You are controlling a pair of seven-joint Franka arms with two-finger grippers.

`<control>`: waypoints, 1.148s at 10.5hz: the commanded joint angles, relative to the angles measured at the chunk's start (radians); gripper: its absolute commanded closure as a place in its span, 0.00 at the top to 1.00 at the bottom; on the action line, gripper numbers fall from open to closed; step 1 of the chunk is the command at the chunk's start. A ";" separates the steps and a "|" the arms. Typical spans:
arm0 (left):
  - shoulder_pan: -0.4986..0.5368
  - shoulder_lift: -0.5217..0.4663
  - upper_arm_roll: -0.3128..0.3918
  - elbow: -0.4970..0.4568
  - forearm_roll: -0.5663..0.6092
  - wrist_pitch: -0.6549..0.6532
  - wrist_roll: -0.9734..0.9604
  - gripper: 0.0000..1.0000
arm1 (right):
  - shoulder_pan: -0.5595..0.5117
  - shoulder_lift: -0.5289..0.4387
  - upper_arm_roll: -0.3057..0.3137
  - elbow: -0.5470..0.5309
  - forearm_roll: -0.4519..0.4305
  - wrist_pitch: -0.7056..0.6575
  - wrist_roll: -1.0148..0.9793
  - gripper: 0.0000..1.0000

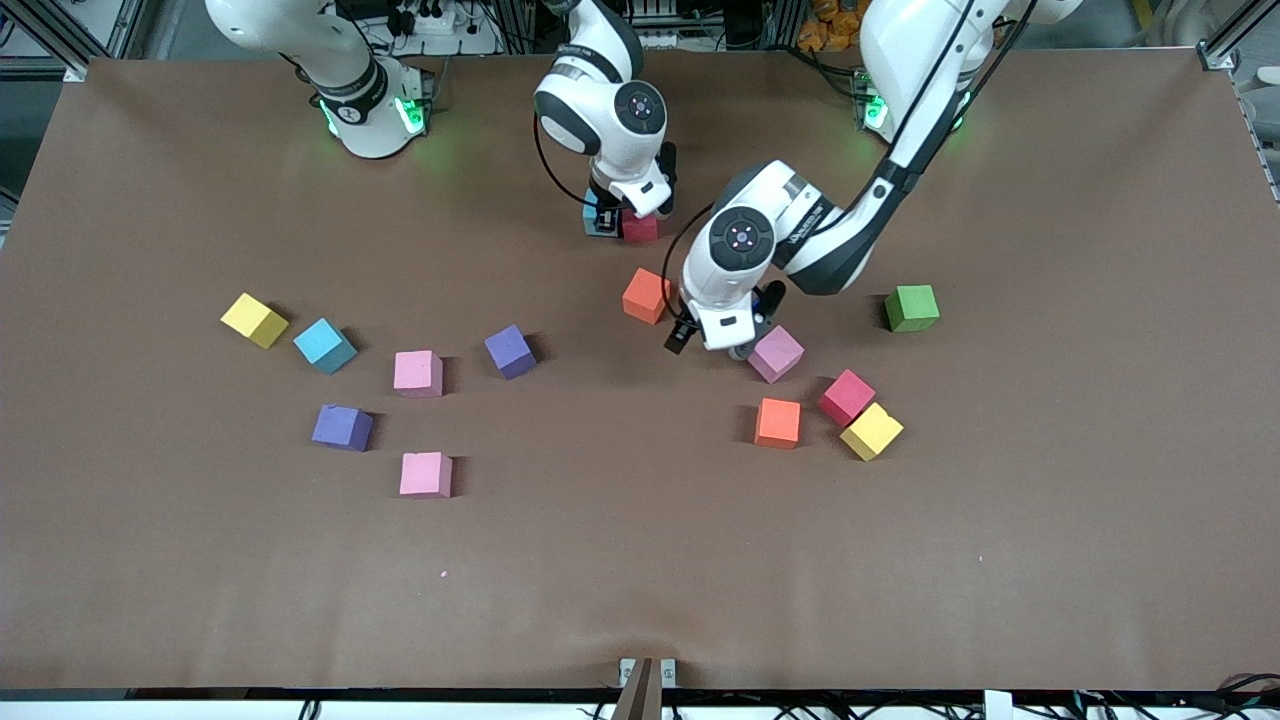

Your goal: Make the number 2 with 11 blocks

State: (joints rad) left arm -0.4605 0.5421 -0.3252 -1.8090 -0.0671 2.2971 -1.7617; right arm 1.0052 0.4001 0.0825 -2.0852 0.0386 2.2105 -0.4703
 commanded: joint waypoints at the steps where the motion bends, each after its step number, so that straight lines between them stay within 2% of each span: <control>1: 0.003 -0.004 -0.011 -0.013 -0.046 0.025 -0.009 1.00 | 0.020 0.016 -0.009 0.017 -0.020 0.005 0.022 0.05; 4: -0.013 -0.011 -0.012 -0.073 -0.095 0.077 -0.002 1.00 | 0.018 0.026 -0.012 0.017 -0.039 0.023 0.024 0.05; 7: -0.024 -0.010 -0.012 -0.113 -0.154 0.188 -0.004 1.00 | 0.020 0.045 -0.012 0.020 -0.039 0.043 0.044 0.05; 9: -0.033 -0.011 -0.012 -0.122 -0.172 0.188 -0.004 1.00 | 0.018 0.051 -0.012 0.028 -0.039 0.041 0.044 0.06; 10: -0.041 -0.013 -0.012 -0.130 -0.172 0.188 -0.007 1.00 | 0.020 0.051 -0.012 0.028 -0.039 0.041 0.044 0.09; 11: -0.044 -0.010 -0.012 -0.130 -0.174 0.188 -0.008 1.00 | 0.020 0.051 -0.012 0.034 -0.040 0.041 0.053 0.47; 12: -0.055 -0.007 -0.012 -0.130 -0.174 0.189 -0.012 1.00 | 0.020 0.051 -0.012 0.036 -0.042 0.041 0.053 0.99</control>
State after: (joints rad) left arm -0.4994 0.5487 -0.3387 -1.9200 -0.2134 2.4693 -1.7635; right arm 1.0107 0.4267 0.0793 -2.0770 0.0192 2.2460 -0.4427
